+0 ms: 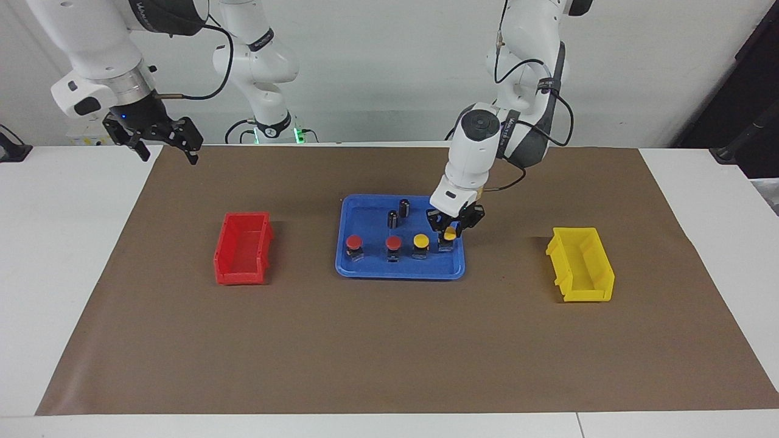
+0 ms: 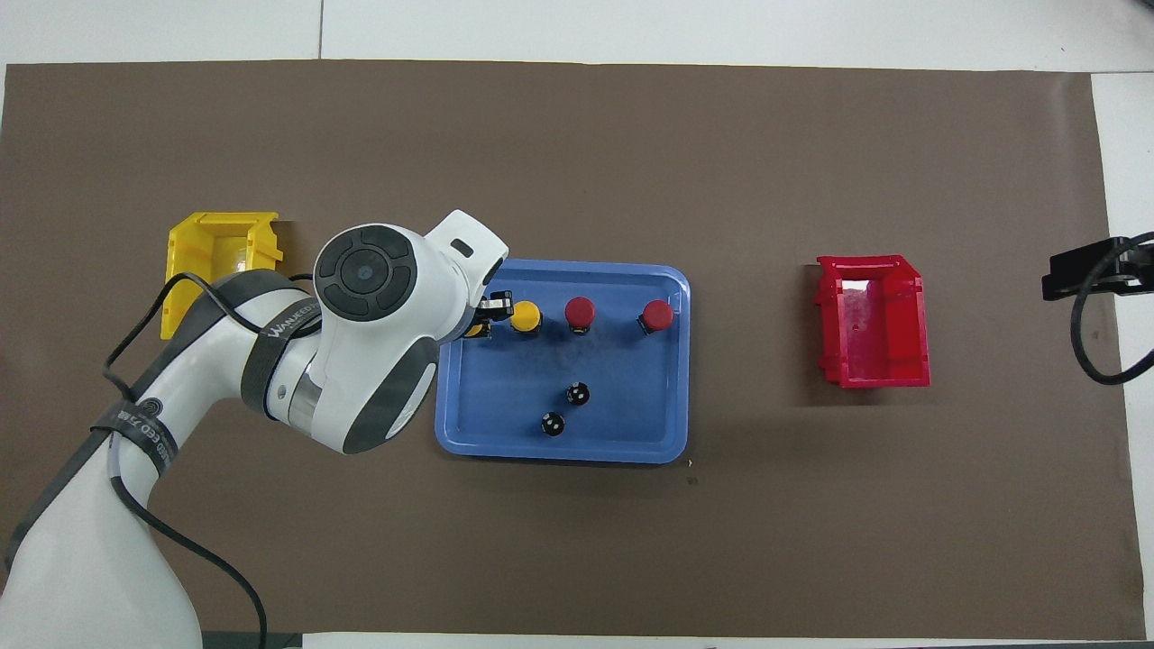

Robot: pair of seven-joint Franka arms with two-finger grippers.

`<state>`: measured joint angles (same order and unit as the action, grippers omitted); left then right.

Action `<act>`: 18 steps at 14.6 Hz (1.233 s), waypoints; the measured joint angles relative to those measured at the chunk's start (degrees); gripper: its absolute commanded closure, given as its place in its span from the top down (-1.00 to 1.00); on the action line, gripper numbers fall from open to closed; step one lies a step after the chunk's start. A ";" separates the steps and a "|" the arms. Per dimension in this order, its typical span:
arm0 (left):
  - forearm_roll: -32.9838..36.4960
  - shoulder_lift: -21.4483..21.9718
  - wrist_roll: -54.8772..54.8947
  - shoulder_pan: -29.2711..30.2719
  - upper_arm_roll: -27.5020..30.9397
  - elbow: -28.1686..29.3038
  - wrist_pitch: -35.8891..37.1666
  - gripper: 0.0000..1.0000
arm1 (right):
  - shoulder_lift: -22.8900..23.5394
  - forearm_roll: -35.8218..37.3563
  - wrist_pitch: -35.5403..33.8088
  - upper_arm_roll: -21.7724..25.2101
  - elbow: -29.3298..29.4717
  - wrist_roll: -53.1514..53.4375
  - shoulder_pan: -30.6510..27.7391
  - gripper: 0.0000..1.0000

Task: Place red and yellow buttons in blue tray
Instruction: 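Carry the second yellow button to the blue tray with the left gripper and release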

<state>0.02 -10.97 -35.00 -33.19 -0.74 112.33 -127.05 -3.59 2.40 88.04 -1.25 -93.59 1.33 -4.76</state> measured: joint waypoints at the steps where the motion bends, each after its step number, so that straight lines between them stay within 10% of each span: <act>1: 0.00 -0.15 0.00 0.00 0.04 0.04 -0.25 -0.94 | 0.00 0.00 0.00 0.00 0.00 0.00 0.00 1.00; 3: 0.00 -0.62 0.00 0.00 0.11 0.46 -0.95 -0.66 | 0.00 0.00 0.00 0.00 0.00 0.00 0.00 1.00; 6: -0.01 -1.09 0.01 -0.01 0.11 2.02 -3.38 0.53 | 0.00 0.00 0.00 0.00 0.00 0.00 0.00 1.00; 10: -0.01 -0.56 0.83 -0.04 0.31 1.80 -2.58 1.00 | 0.00 0.00 0.00 0.00 0.00 0.00 0.00 1.00; 18: 0.01 11.33 18.23 9.03 2.03 -6.30 20.83 1.00 | 0.00 -0.06 0.00 0.00 0.00 0.00 0.00 1.00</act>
<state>0.02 0.36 -16.77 -24.16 1.29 106.03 -106.22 -3.59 2.34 88.04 -1.25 -93.59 1.33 -4.76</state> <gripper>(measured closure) 0.000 0.000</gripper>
